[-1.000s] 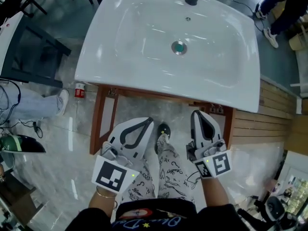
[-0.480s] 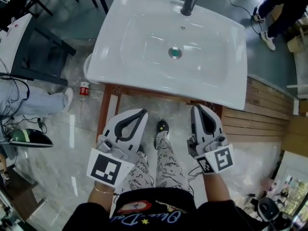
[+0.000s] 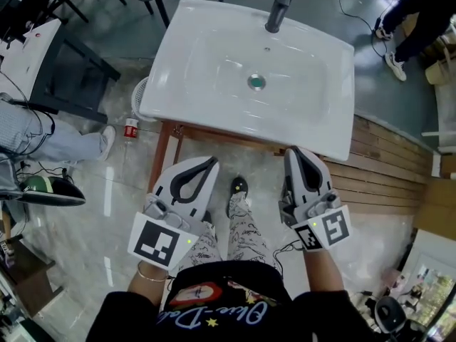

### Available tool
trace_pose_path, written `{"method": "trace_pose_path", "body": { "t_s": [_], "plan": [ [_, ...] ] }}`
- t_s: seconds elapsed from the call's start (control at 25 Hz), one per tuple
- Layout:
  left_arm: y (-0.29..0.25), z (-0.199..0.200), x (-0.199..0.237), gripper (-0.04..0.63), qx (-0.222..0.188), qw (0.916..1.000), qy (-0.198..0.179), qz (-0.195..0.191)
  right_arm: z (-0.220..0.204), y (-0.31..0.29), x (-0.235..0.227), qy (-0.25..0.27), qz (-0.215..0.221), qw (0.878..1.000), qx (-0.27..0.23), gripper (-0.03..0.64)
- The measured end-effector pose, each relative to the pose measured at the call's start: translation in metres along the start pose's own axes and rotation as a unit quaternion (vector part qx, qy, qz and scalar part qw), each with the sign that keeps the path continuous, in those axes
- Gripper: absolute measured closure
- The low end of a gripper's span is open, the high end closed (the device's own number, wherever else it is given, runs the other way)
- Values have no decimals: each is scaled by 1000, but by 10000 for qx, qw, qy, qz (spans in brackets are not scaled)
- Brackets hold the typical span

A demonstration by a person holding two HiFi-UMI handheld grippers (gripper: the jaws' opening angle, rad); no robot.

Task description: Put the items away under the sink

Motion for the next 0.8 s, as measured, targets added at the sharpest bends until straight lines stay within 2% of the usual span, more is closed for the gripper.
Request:
{"method": "trace_pose_path", "body": {
  "t_s": [0.48,0.68,0.8],
  "plan": [
    [3,47,-13,589,-180,9996,181,96,58,-15,-7,262,491,9984,-100,611],
    [1,64,-8,589,-236,9987,193,402,83,-17,-11,284,691,9970,-207,611],
    [-3,75,-9,589,-322,9983,157,457,93,-14,-15,318,786,9962,-211,611]
  ]
}}
Point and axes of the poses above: the fingertips, and each gripper's own axes: y backward along the fingers, x to its left, z out of its top, the point moved 7 cm from there along y, backward along the fingers, and after that the axes turned 12 degrees about z, right-handed, at the moved point
